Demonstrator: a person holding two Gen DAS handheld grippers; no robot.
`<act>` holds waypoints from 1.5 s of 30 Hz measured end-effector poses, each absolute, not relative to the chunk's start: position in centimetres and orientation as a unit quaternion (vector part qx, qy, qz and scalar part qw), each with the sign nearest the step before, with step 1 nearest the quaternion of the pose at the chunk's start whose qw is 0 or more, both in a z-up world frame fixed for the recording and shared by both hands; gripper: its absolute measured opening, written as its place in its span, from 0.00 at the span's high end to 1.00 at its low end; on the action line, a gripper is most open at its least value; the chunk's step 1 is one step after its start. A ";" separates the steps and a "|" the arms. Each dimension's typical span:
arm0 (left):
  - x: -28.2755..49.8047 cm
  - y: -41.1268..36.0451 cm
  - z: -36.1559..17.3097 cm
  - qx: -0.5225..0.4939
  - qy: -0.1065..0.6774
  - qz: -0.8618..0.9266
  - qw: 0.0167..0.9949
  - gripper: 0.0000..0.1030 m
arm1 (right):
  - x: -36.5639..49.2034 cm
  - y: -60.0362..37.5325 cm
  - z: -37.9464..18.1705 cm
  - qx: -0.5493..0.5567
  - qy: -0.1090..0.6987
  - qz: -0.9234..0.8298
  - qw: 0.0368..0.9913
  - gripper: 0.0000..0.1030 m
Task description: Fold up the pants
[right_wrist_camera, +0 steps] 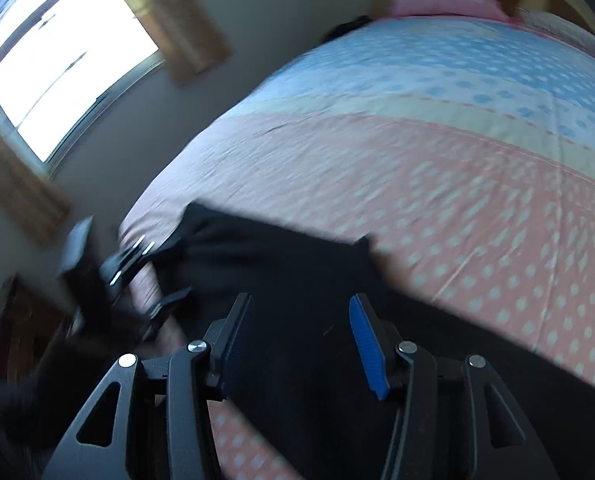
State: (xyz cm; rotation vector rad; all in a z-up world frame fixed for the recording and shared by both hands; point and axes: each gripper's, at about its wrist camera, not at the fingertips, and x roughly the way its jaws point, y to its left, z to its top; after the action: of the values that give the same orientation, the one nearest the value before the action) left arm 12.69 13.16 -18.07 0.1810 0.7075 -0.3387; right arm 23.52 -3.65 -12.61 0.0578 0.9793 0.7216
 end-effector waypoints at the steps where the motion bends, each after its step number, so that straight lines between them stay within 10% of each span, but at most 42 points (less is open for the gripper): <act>1: 12.7 13.4 -18.1 0.085 0.343 -0.166 0.921 0.20 | 22.2 -2.9 -13.3 0.007 0.465 0.342 0.816 0.50; 45: 15.7 14.1 -17.2 0.069 0.398 -0.036 0.914 0.02 | 14.1 -21.4 -17.7 0.075 0.434 0.124 0.889 0.48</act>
State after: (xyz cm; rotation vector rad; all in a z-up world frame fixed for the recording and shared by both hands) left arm 15.72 14.14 -17.22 0.1417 0.8188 -0.0738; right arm 14.14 -21.42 -17.70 0.1559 0.9021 0.2582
